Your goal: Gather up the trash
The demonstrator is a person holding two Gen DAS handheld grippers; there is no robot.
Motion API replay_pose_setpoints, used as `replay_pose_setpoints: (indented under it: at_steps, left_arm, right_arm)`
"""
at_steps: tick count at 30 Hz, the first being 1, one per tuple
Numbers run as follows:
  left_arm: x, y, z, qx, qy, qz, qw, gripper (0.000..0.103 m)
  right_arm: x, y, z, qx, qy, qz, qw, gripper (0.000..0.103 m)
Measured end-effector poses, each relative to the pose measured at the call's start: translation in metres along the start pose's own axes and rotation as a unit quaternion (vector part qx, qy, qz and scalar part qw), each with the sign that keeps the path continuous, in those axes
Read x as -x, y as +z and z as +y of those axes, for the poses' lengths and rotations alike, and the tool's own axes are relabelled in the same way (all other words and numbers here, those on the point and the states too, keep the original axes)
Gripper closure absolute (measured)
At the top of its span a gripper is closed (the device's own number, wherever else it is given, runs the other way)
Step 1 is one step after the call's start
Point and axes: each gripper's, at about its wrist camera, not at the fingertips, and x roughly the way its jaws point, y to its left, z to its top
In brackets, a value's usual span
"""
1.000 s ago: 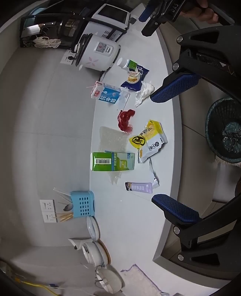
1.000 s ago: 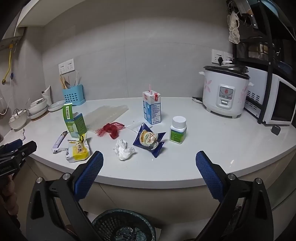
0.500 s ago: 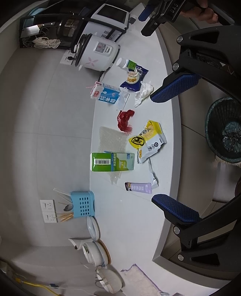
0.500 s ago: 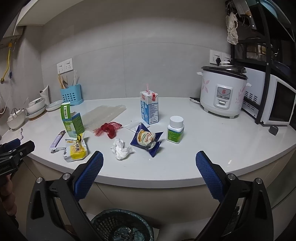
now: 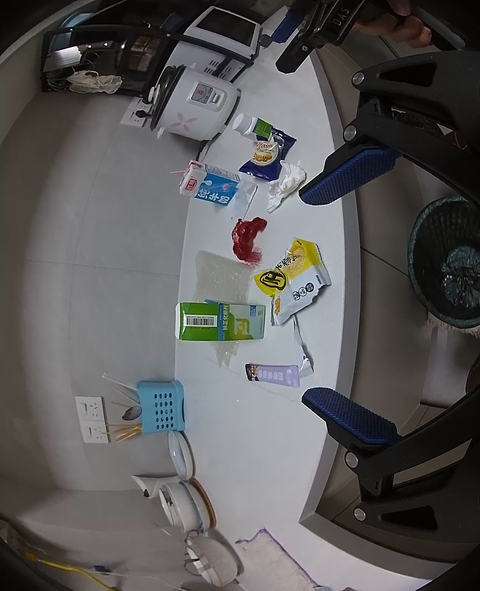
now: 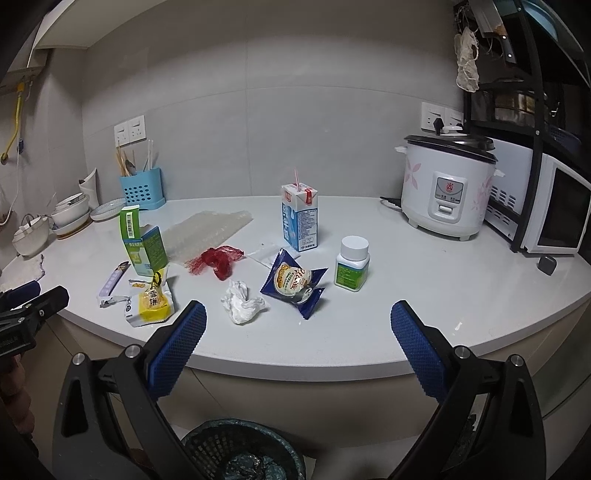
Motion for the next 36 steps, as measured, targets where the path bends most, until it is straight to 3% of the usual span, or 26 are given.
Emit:
replay_pose_setpoints:
  at_steps: [18,36]
  left_arm:
    - [0.004,0.010,-0.003,-0.003,-0.012,0.006,0.9999,0.006]
    - [-0.003,0.002,-0.001,-0.003,-0.015,0.018,0.9997,0.006]
  right_arm:
    - [0.002,0.017,0.001,-0.001,0.003,-0.007,1.000,0.007]
    - [-0.002,0.011,-0.003,-0.011,0.009,0.001,1.000,0.007]
